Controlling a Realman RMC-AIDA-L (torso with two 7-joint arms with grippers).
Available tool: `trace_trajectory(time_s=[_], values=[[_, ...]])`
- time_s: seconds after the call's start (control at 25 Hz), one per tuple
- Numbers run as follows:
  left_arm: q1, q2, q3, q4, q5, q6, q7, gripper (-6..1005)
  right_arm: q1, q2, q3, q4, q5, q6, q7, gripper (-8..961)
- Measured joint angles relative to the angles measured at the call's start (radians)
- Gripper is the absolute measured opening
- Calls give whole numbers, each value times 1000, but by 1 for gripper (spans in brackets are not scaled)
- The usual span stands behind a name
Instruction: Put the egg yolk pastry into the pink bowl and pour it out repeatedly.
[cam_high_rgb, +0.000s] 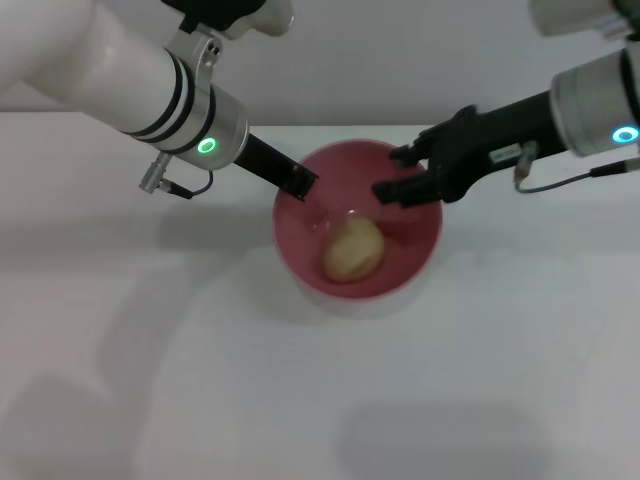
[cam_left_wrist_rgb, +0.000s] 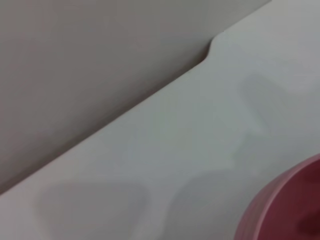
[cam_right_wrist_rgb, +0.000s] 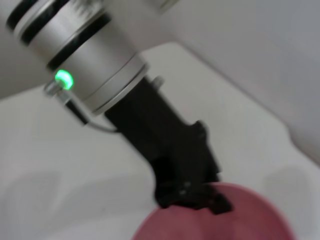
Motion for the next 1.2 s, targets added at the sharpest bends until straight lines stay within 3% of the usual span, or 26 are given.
trace_trajectory(time_s=[0.28,0.32,0.36,0.48,0.72,0.76,0.8,0.92,1.0,1.04,1.2], values=[[73,1,24,10,2,-164,28,-2,-63,-3,252,15,11,61,12,511],[141,1,74,37,-11,-301,43,-2,-79,-4,295,20,12,80,12,513],[148,2,85,42,-11,-319,43,-2,-94,-4,337,25,13,94,9,514],[238,3,222,93,4,-536,72,-2,-136,-4,459,41,23,100,5,519],[395,-1,471,125,125,-1008,227,-2,-206,-1,570,75,81,88,1,529],[405,-2,497,114,137,-1085,238,-2,-211,-1,584,80,81,82,1,530],[416,-2,553,81,158,-1240,274,-2,-214,-1,596,84,81,78,1,532],[422,-3,635,12,195,-1451,384,-2,-224,-1,625,90,82,69,1,537],[423,-5,657,-8,203,-1503,429,-2,-228,0,633,91,82,65,1,540],[417,-9,741,-80,214,-1660,616,-2,-230,0,635,91,82,63,1,542],[367,-12,841,-172,209,-1719,865,-1,-230,0,642,98,82,60,0,548]])
